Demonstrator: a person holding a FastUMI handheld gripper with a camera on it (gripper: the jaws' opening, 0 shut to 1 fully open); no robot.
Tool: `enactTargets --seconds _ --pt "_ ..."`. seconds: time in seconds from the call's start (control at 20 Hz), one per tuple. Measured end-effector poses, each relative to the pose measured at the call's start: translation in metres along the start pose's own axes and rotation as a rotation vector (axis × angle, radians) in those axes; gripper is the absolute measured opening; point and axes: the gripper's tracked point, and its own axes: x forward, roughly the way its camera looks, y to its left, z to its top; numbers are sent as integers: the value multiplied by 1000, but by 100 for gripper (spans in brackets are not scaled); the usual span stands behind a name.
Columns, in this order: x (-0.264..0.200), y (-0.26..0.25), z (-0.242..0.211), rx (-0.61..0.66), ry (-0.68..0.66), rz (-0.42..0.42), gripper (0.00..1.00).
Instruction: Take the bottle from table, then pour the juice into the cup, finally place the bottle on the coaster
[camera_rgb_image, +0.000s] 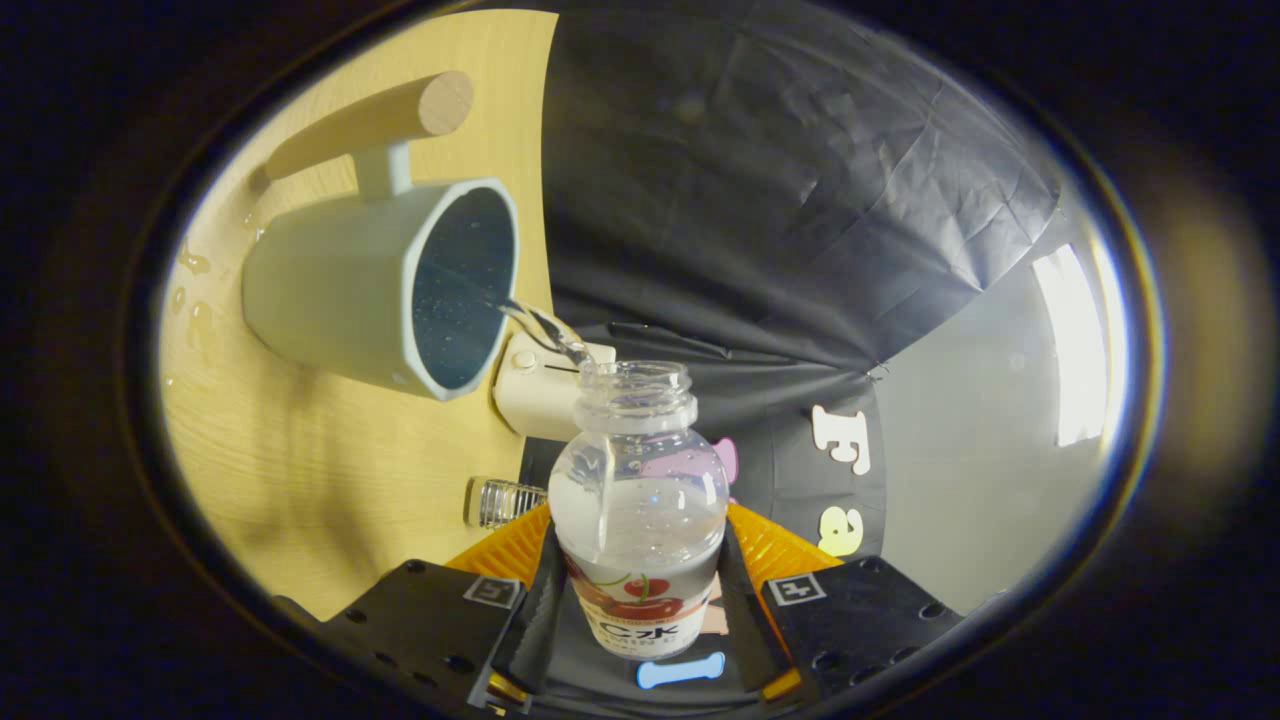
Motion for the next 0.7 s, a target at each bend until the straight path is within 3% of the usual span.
enactTargets --seconds 0.7 --pt "4 -6 -5 -50 -8 -22 74"
